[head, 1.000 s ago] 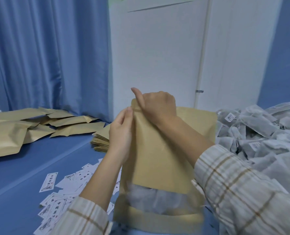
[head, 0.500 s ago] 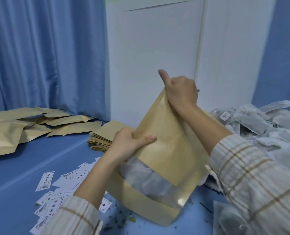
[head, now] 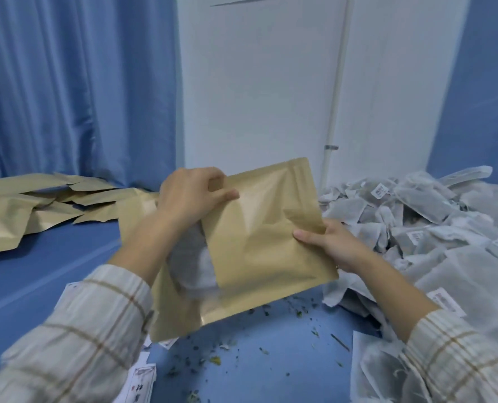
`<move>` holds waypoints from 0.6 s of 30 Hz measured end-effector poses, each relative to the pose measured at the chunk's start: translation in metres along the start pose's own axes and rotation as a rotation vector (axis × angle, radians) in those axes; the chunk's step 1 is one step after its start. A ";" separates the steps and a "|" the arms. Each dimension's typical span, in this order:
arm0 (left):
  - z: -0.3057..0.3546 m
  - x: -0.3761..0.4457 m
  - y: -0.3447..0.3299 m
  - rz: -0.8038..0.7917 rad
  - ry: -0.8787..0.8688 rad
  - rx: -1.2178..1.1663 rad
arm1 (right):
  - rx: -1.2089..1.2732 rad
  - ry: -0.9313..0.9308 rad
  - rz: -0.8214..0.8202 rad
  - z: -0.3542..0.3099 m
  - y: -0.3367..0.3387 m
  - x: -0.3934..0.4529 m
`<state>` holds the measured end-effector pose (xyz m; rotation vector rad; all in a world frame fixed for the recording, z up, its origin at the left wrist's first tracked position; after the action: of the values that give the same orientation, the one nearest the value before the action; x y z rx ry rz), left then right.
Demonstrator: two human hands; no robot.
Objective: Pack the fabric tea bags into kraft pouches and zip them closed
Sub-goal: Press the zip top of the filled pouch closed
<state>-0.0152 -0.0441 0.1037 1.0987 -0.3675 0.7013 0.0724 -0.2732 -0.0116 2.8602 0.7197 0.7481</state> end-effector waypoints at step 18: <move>-0.197 -0.111 -0.078 -0.190 1.008 -1.343 | 0.817 -0.188 0.297 0.035 -0.230 0.074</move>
<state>-0.0563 0.0752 -0.0997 -0.5263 0.1741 0.5658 0.0497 -0.0339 -0.0573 3.7667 0.6965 0.2046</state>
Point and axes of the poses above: each hand's wrist, its own x-axis towards the middle knuckle, its own y-axis out of the back of the hand, z = x × y, the point moved 8 cm from there along x, towards the middle knuckle, and after that the axes turned 15 degrees about y, right-handed, at the moved point
